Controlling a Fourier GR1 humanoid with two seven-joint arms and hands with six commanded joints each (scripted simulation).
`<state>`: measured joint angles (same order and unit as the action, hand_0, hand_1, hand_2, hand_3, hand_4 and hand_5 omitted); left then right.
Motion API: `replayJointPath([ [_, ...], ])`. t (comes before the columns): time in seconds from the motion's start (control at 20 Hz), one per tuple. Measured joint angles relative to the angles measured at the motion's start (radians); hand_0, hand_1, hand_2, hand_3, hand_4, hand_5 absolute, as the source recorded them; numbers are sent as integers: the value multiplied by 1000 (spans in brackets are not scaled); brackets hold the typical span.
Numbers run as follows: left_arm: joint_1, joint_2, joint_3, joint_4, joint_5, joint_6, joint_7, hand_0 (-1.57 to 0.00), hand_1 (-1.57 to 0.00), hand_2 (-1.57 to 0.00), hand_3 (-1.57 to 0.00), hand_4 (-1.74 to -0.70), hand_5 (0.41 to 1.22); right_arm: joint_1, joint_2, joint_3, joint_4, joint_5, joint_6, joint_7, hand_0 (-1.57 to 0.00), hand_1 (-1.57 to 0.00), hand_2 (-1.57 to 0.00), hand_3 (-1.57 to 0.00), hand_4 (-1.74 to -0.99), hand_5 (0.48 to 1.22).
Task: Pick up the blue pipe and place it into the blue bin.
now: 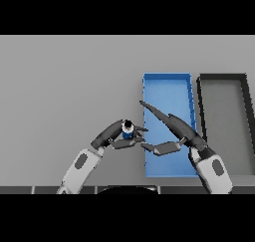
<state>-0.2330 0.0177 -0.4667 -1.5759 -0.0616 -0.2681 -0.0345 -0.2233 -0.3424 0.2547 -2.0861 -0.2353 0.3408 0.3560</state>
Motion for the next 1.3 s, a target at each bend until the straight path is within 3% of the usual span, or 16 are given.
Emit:
replayJointPath([
  [0.25,14,-13,14,9,-12,-30,-52,-1571,-1571,-1571,-1571,-1464,1221,-127,47,80,38,-39,30,91,1,0,-48,1,-1253,554],
  [0.35,11,-8,37,-1,15,-56,-31,-1571,-1571,-1571,-1571,-1467,1221,-161,62,103,60,-24,46,93,-3,-10,-59,1,-1232,545],
  [0.55,11,-30,45,3,6,-72,-1,-1571,-1571,-1571,-1571,-1469,1221,-264,88,115,131,-39,65,148,-23,-32,-83,1,-1186,521],
  [0.7,10,-34,54,-4,-20,-73,4,-1571,-1571,-1571,-1571,-1465,1221,-318,121,130,196,-18,81,152,-69,-108,-166,-44,-1204,497],
  [0.8,10,-43,58,7,-36,-77,18,-1571,-1571,-1571,-1571,-1517,1221,-350,136,136,231,-16,93,164,-323,-362,-377,-242,-1278,485],
  [0.85,16,-48,64,10,-26,-84,0,-1571,-1571,-1571,-1571,-1560,1221,-354,147,147,234,-22,105,151,-507,-530,-538,-401,-1331,489],
  [0.9,13,-50,67,2,-19,-88,38,-1571,-1571,-1571,-1571,-1595,1221,-367,153,142,253,-18,107,143,-702,-703,-745,-604,-1406,500],
  [1.0,6,-49,65,3,-44,-82,49,-1571,-1571,-1571,-1571,-1645,1221,-369,163,152,254,-12,109,127,-1015,-1015,-1042,-872,-1514,550],
  [1.1,8,-62,67,11,-45,-85,51,-1571,-1571,-1571,-1523,-1677,1221,-357,167,153,254,-33,106,125,-1215,-1215,-1233,-1021,-1581,650],
  [1.2,26,-80,77,9,-8,-106,14,-1571,-1571,-1571,-1502,-1699,1221,-361,195,163,265,-51,79,116,-1343,-1343,-1354,-1186,-1628,856],
  [1.3,33,-79,86,-4,1,-121,22,-1571,-1571,-1571,-1464,-1713,1221,-358,178,171,263,-51,75,95,-1425,-1425,-1432,-1304,-1665,987],
])
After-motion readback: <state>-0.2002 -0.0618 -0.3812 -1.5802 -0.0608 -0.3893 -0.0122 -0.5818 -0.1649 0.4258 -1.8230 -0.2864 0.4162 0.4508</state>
